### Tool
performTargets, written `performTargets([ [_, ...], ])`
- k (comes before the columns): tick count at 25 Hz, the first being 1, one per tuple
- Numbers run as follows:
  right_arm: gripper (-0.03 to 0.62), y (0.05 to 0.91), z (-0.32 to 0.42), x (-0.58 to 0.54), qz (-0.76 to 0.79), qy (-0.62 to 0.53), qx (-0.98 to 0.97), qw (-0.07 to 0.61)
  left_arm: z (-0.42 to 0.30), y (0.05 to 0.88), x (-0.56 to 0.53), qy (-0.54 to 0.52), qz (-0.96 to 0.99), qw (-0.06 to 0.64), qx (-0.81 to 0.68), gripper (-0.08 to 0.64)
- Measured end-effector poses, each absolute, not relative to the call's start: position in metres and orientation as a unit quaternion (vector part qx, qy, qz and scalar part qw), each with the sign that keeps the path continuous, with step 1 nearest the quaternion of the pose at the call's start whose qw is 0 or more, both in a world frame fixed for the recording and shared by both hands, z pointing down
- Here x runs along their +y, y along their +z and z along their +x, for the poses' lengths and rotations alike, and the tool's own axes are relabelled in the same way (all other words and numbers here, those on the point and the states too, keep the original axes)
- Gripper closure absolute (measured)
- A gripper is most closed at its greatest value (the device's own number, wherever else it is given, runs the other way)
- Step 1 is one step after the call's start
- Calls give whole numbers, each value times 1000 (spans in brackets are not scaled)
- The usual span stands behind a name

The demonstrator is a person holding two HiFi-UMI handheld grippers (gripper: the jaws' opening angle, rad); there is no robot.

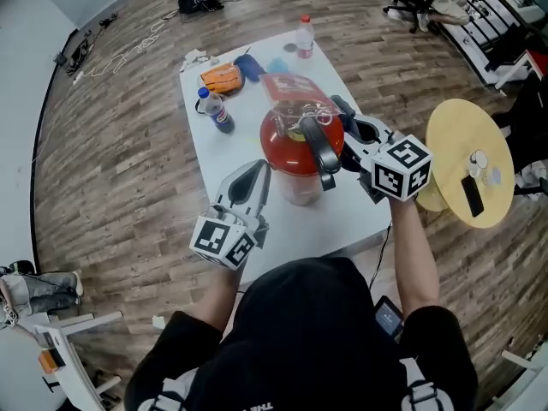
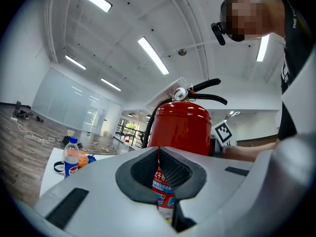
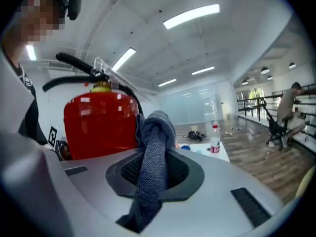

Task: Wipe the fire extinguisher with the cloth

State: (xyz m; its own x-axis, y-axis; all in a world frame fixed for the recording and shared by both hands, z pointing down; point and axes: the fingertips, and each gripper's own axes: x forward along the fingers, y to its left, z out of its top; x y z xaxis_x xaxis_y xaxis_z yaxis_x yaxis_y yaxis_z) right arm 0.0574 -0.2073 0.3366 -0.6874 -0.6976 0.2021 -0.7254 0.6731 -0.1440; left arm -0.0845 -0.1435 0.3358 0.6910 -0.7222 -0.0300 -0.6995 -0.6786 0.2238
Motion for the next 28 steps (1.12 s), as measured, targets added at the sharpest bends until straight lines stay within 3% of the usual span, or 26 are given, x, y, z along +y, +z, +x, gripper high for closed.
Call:
performTargets([
  [3, 528, 411, 65, -189, 407, 183, -893, 55, -84, 338, -147, -59, 914, 97, -389, 534],
  [7, 526, 466, 70, -157, 376, 296, -878, -37, -85, 348, -151, -53, 911, 109, -394, 534],
  [14, 526, 334, 65, -128, 294, 191, -916, -194, -85, 350, -155, -49, 908, 113, -401, 534],
  [24, 494, 341, 58, -129, 335, 48, -941, 19, -85, 356, -154, -41, 908, 114, -402, 534],
  [28, 494, 303, 57, -121, 322, -12, -947, 18, -85, 357, -154, -43, 908, 115, -401, 534],
])
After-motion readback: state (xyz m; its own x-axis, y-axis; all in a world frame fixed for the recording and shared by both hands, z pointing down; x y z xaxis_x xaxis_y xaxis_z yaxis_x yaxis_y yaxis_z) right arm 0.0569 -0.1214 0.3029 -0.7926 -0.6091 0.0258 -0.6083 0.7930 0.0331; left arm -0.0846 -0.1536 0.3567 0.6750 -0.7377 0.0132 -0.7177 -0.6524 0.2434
